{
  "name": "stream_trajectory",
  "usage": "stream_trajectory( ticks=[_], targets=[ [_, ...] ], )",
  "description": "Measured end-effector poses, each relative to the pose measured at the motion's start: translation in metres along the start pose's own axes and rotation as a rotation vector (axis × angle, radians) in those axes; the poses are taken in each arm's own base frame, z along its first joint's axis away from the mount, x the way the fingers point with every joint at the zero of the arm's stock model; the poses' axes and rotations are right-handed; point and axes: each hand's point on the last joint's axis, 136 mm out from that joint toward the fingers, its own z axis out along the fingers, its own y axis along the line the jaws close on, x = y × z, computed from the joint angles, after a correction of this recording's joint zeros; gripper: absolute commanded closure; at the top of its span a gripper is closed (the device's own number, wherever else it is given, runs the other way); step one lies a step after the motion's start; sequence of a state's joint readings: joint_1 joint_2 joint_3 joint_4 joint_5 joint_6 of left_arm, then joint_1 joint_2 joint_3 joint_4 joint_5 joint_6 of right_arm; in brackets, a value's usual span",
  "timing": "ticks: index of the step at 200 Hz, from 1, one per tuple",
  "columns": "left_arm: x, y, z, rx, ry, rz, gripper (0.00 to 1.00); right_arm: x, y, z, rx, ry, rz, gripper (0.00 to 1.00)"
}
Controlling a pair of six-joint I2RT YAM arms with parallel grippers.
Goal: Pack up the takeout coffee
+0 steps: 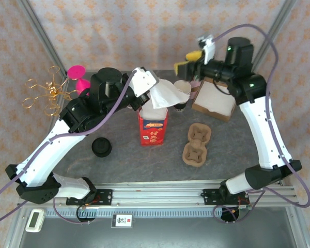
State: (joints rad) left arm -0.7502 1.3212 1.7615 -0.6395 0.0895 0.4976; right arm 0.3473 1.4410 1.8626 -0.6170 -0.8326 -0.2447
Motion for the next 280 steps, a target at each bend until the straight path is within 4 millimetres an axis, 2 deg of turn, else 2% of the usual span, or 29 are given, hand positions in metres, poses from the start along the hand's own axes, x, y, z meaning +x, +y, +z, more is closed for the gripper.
stream_trajectory(
  ticks=[18, 36, 58, 77, 110, 141, 184, 233, 249, 280],
  targets=[
    [-0.005, 0.001, 0.003, 0.004, -0.008, 0.005, 1.00, 0.032, 0.025, 0.011, -0.080, 0.067, -0.056, 0.19],
    [-0.009, 0.001, 0.009, 0.007, -0.011, 0.009, 1.00, 0.059, 0.041, 0.010, -0.124, 0.100, -0.108, 0.17],
    [-0.015, -0.001, 0.016, 0.026, -0.021, 0.009, 1.00, 0.073, 0.053, 0.001, -0.142, 0.096, -0.173, 0.16],
    [-0.020, -0.006, 0.017, 0.062, -0.042, 0.008, 1.00, 0.066, 0.064, -0.002, -0.158, 0.057, -0.252, 0.15],
    [-0.033, -0.016, 0.011, 0.130, -0.092, 0.008, 1.00, 0.053, 0.075, 0.002, -0.162, 0.002, -0.393, 0.12],
    [-0.044, -0.021, 0.003, 0.179, -0.135, 0.010, 1.00, 0.045, 0.072, 0.005, -0.140, -0.018, -0.481, 0.12],
    [-0.041, -0.027, 0.005, 0.208, -0.114, 0.009, 1.00, 0.045, 0.067, 0.008, -0.114, -0.014, -0.531, 0.11],
    [-0.038, -0.029, 0.006, 0.218, -0.104, 0.005, 1.00, 0.035, 0.062, -0.007, -0.030, -0.031, -0.597, 0.10],
    [-0.039, -0.031, 0.009, 0.230, -0.103, 0.001, 1.00, 0.029, 0.062, -0.008, -0.027, -0.042, -0.617, 0.13],
    [-0.038, -0.035, 0.015, 0.255, -0.095, -0.001, 1.00, 0.024, 0.063, 0.001, -0.057, -0.048, -0.642, 0.29]
  ],
)
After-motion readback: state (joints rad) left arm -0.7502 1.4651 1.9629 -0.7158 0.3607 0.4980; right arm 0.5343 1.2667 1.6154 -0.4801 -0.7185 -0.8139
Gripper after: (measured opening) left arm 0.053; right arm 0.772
